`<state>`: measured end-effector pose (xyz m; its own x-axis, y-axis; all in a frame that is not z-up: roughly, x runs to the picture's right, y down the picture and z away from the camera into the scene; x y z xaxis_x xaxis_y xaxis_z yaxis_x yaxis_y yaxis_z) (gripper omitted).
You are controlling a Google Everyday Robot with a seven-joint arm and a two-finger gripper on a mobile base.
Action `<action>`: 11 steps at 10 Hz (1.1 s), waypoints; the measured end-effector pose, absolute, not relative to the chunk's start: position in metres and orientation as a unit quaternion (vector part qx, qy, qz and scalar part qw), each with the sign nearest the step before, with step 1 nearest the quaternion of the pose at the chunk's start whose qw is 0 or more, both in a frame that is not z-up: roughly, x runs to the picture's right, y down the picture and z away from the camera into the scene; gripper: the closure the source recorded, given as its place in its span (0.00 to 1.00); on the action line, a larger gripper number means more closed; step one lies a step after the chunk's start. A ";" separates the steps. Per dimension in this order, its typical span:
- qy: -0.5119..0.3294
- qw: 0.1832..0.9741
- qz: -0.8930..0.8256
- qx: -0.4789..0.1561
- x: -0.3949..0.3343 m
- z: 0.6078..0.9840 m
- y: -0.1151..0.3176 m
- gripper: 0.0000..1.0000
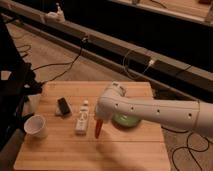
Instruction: Place the pepper in the ceramic cup
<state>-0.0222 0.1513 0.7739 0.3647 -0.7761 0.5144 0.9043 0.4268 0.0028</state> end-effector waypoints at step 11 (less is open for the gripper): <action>-0.428 0.605 -0.654 0.152 -0.292 0.718 0.065 1.00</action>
